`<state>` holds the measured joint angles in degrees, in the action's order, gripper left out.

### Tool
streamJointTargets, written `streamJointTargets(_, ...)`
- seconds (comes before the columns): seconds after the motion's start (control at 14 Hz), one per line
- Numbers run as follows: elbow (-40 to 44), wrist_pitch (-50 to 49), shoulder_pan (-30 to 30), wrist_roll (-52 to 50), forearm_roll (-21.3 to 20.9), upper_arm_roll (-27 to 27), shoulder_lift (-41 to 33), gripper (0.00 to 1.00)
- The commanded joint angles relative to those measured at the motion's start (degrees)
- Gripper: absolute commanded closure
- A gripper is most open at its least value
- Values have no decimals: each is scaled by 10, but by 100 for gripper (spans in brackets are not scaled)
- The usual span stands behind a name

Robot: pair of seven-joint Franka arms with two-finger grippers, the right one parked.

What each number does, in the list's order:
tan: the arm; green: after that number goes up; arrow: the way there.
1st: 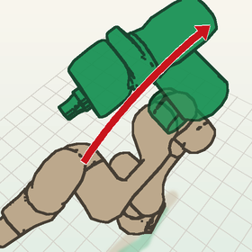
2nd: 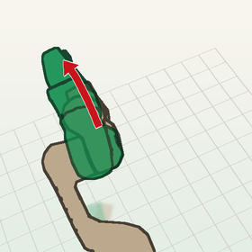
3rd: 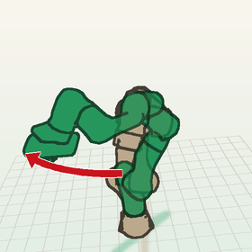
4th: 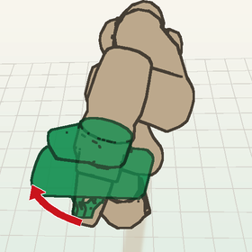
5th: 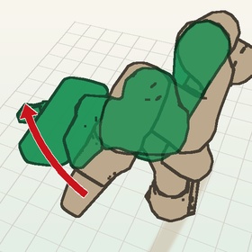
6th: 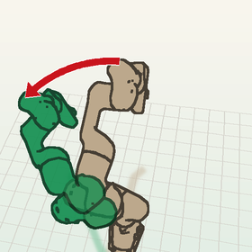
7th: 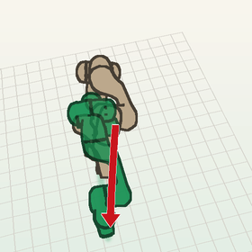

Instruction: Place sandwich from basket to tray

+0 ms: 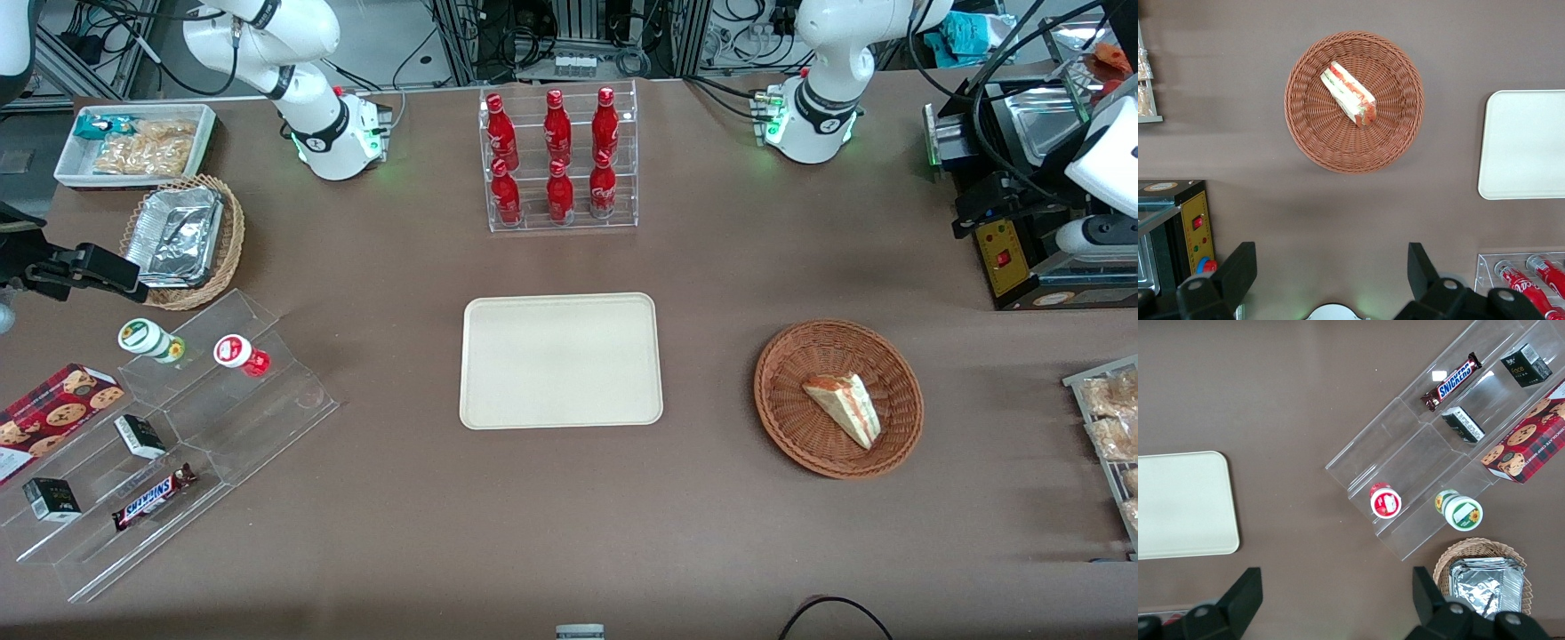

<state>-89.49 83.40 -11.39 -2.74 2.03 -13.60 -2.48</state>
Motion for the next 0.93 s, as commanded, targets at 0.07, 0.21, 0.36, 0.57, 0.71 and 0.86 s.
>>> streamJointTargets(0.07,-5,-3,-4,1,6,0,-11,0)
streamJointTargets(0.21,-5,-3,-5,-1,6,0,-11,0)
streamJointTargets(0.36,-7,-3,-10,-8,6,10,-2,0)
streamJointTargets(0.57,-11,-3,-13,-76,2,16,41,0)
streamJointTargets(0.71,-19,2,-9,-197,1,16,83,0)
streamJointTargets(0.86,-20,25,6,-307,-11,11,129,0)
